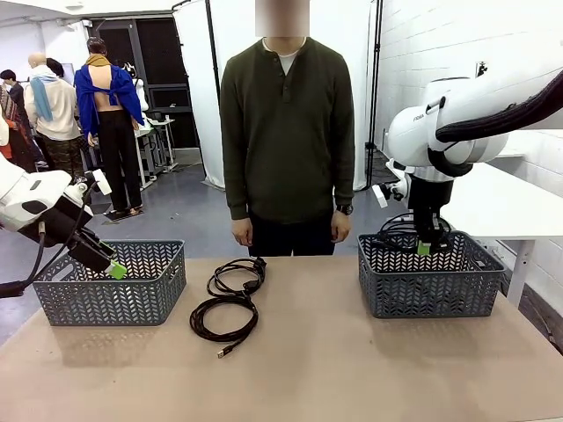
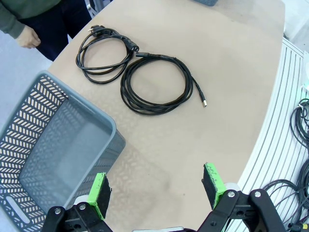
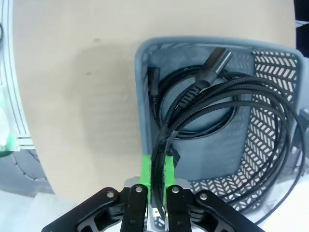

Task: Organize the cables according to human instructions.
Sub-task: Pick up a bundle of cables and place it in the basket indicated by the human.

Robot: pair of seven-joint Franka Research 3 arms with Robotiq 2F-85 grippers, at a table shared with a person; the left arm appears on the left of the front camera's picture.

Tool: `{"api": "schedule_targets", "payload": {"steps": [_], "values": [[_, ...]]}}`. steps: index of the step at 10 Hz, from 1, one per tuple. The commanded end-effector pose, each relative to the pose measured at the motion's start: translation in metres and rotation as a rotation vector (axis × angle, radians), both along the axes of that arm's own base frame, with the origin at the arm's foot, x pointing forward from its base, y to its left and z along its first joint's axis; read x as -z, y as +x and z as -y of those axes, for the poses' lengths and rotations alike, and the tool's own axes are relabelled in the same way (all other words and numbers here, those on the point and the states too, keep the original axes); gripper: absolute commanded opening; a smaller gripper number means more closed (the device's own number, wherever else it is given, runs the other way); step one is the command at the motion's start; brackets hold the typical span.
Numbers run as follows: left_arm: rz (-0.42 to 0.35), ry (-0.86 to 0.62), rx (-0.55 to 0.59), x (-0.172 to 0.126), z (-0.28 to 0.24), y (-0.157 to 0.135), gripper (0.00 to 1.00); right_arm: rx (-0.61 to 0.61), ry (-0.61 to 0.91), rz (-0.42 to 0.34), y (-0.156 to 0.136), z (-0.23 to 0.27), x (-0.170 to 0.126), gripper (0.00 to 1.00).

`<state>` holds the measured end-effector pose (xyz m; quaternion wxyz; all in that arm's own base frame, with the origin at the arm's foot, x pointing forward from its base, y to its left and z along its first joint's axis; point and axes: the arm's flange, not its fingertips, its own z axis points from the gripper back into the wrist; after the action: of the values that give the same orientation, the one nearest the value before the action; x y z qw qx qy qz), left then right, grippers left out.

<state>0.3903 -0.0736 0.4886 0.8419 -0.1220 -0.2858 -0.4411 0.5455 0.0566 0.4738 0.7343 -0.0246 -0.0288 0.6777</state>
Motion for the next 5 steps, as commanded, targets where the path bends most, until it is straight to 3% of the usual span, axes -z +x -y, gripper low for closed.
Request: {"api": "schedule_targets", "payload": {"steps": [1, 5], "values": [[0.001, -0.014, 0.02, 0.0006, -0.0031, 0.0012, 1.0, -0.001, 0.003, -0.01, -0.0012, -0.0015, -0.0023, 0.0], [0.001, -0.014, 0.02, 0.0006, -0.0031, 0.0012, 1.0, -0.001, 0.003, -0.01, -0.0012, -0.0015, -0.0023, 0.0]]}}
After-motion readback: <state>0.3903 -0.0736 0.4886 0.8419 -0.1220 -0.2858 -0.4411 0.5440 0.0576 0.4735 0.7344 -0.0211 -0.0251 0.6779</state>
